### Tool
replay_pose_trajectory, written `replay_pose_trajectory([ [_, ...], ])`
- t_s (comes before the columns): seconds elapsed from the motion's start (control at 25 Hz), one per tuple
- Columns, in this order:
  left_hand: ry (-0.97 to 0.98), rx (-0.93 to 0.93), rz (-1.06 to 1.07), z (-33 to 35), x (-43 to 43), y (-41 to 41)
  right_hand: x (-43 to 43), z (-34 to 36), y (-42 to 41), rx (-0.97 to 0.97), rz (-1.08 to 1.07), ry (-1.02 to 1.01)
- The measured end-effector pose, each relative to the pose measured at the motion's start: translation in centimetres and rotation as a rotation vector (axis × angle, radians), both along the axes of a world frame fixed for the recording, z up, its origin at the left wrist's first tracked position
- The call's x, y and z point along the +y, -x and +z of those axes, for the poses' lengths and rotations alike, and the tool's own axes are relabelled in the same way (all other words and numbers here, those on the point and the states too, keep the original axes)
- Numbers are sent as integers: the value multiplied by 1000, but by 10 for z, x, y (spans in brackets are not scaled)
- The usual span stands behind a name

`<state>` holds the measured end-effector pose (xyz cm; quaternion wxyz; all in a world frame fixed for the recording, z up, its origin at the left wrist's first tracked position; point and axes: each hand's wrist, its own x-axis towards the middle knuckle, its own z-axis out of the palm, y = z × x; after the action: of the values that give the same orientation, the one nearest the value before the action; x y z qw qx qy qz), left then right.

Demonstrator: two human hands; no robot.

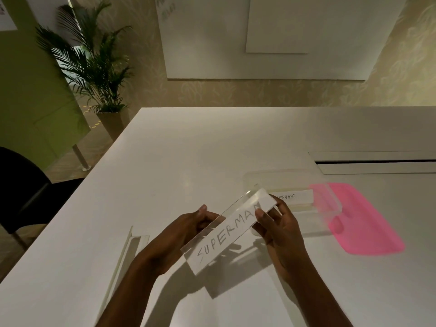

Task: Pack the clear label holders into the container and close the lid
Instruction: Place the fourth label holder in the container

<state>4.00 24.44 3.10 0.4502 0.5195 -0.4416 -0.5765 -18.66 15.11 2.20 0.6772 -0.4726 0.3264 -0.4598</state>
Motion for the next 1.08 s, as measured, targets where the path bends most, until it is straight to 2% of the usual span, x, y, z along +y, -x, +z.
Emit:
replay_pose_trajectory([
  [0.08,85,-157,-90,13,-3,4,3,3,10,7,-33,42],
  [0.24,119,-359,-218,35,-10,14,4,10,28,-50,-95,87],
  [0.4,154,-620,-212,45,-23,28,-4,11,48,-33,-126,104],
  [0.6,234,-789,-205,61,-45,47,-37,33,95,144,14,378],
  [0.72,226,-915,-209,74,-63,57,-64,53,117,453,158,600],
  [0.92,301,-1033,-219,89,-99,71,-107,70,139,776,168,753],
  [1.08,384,-1139,-189,93,-127,83,-138,75,136,918,171,838],
])
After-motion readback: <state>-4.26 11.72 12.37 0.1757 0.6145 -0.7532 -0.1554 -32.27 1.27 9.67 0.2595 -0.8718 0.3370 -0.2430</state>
